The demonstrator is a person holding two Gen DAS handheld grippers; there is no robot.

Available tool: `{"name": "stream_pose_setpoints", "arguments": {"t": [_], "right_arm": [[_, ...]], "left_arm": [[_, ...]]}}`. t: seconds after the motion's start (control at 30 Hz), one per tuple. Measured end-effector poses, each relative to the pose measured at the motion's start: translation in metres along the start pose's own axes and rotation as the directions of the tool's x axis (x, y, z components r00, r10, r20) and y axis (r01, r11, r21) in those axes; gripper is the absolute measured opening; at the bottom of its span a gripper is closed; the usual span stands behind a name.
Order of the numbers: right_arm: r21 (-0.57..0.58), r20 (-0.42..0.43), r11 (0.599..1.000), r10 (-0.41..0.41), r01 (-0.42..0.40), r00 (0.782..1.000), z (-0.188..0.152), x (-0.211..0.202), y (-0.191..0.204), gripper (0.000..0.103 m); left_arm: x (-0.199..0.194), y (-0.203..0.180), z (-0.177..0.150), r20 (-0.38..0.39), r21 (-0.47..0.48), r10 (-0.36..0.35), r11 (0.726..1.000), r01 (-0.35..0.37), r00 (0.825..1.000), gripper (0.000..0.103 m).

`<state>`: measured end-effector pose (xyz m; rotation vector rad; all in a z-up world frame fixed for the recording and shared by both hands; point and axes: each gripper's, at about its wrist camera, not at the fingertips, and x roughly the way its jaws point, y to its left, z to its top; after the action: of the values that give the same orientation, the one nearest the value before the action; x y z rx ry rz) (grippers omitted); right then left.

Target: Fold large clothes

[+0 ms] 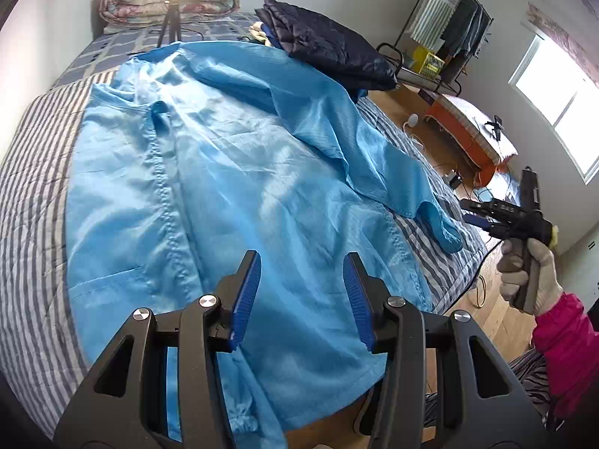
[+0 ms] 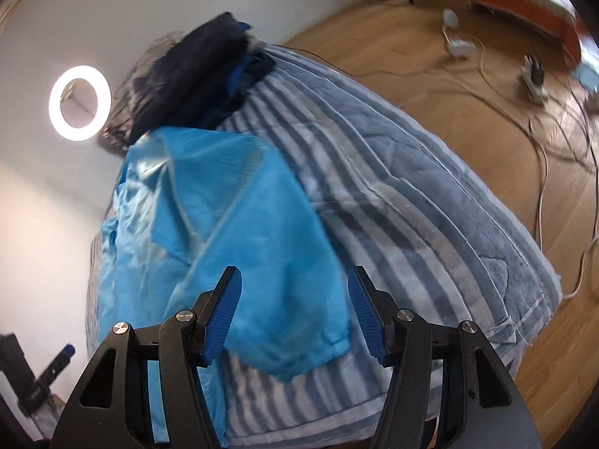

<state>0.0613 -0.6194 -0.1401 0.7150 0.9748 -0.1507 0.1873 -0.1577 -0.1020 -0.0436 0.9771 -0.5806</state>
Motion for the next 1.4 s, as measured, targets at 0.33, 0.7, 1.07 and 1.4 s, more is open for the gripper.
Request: {"name": "stream_pose_setpoints", "arguments": {"t": [0.33,0.7,1.07,1.4], "right_arm": [[-0.034,-0.128,0.998,-0.054,0.050,0.990,0.004,0.051,0.000,0.006],[-0.259,0.108,0.962,-0.065,0.091,0.992,-0.005,-0.019,0.069,0.001],[-0.618,0.010,0.782,0.111,-0.081,0.994,-0.079,-0.017,0.186,0.001],[-0.839,-0.360,0.425,0.035,-0.340,0.932,-0.215,0.035,0.241,0.001]], "left_arm": [[-0.004,-0.019,0.003,0.006,0.054,0.011,0.998,-0.012,1.000,0.047],[-0.002,0.007,0.003,0.030,0.009,0.049,0.999,-0.050,0.998,0.047],[-0.028,0.053,0.016,0.106,-0.140,0.091,0.987,-0.076,0.990,0.047],[-0.030,0.074,0.011,0.095,-0.196,0.122,0.975,-0.101,0.988,0.047]]}}
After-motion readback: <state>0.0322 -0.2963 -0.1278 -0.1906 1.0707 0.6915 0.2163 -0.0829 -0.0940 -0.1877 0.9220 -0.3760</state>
